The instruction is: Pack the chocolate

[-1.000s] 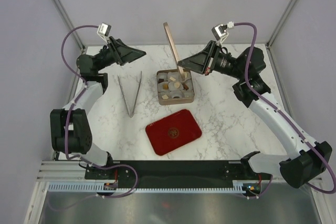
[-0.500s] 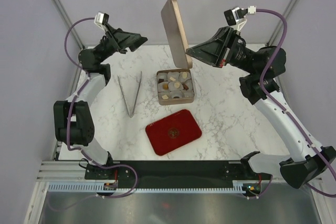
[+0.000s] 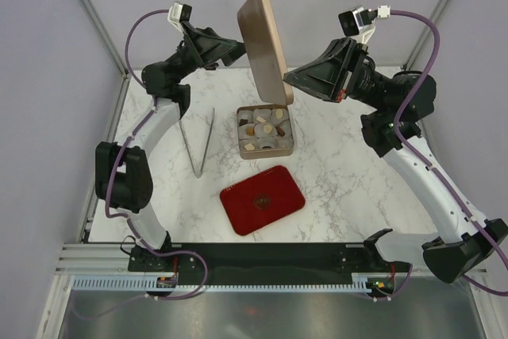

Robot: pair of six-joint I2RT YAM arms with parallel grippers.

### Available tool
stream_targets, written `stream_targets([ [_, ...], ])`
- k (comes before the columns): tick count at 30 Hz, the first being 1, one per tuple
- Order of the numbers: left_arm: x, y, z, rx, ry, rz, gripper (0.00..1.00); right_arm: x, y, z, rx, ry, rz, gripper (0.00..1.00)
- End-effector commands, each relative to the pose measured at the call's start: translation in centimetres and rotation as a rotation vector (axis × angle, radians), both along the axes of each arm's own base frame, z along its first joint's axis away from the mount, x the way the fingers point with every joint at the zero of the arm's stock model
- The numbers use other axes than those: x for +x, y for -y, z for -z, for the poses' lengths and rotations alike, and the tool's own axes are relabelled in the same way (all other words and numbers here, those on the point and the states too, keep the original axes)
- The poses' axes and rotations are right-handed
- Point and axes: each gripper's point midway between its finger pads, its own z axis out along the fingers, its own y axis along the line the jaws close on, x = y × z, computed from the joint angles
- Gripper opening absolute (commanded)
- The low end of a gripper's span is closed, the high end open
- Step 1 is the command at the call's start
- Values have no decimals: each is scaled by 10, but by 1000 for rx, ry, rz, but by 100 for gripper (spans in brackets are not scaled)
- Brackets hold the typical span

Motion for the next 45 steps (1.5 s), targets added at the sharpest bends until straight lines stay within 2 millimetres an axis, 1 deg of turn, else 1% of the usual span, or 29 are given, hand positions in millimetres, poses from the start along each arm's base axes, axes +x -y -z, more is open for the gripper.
stream_targets([
  [1,-69,-6,-36,-119,392,31,91,-19,10,-19,82,81,-32,0],
  [3,-74,-2,-37,-125,396,41,91,-17,8,-16,83,75,-36,0],
  [6,-88,5,-42,-129,419,72,91,-7,4,-7,72,50,-33,0],
  [7,-89,5,-43,-131,416,74,90,-6,3,-6,74,52,-38,0],
  [8,-90,5,-43,-134,413,74,89,-2,1,1,72,24,-51,0],
  [10,-92,2,-42,-138,402,67,86,0,-1,9,78,23,-66,0],
  [11,-92,2,-41,-137,398,66,85,5,-3,17,71,0,-70,0],
  [15,-94,1,-32,-121,378,60,79,26,-8,39,45,-62,-59,0],
  [16,-92,2,-26,-116,361,57,77,27,-7,41,52,-58,-59,0],
  [19,-93,-1,-23,-113,348,45,71,42,-2,53,40,-99,-40,0],
  [20,-95,-2,-22,-111,346,46,70,52,2,60,33,-113,-15,0],
  [23,-90,-8,-18,-110,308,37,60,76,10,77,-11,-152,42,0],
  [24,-84,-11,-12,-111,276,25,56,83,11,83,-26,-166,59,0],
  [25,-80,-13,-8,-111,245,26,51,93,11,93,-57,-183,88,0],
  [26,-77,-15,-4,-113,224,19,48,102,15,102,-76,-198,112,0],
  [27,-69,-16,6,-107,185,7,44,109,14,111,-97,-209,126,1],
  [28,-66,-15,13,-101,168,4,42,117,14,121,-127,-220,149,4],
  [29,-64,-15,18,-95,158,0,40,120,14,131,-153,-216,158,16],
  [30,-62,-12,31,-74,144,-5,39,130,12,148,-198,-272,170,21],
  [31,-59,-11,37,-65,130,-8,37,139,15,163,-233,-271,208,25],
  [32,-57,-11,43,-64,114,-15,36,144,16,174,-253,-297,220,30],
  [34,-51,-10,60,-46,70,-20,32,152,20,195,-283,-341,242,32],
  [36,-47,-8,72,-28,43,-17,28,159,22,209,-311,-349,269,35],
  [38,-42,-7,84,-17,11,-17,27,164,24,223,-349,-340,298,36],
  [40,-40,-7,92,-2,0,-19,26,170,26,239,-394,-373,325,33],
  [41,-39,-6,101,14,-11,-18,26,172,27,245,-414,-375,342,28],
  [42,-39,-5,104,21,-7,-21,26,174,28,258,-455,-388,357,26],
  [43,-37,-5,109,28,-19,-22,26,177,29,263,-471,-392,378,24],
  [45,-33,-7,122,51,-37,-30,27,179,30,271,-487,-397,380,16],
])
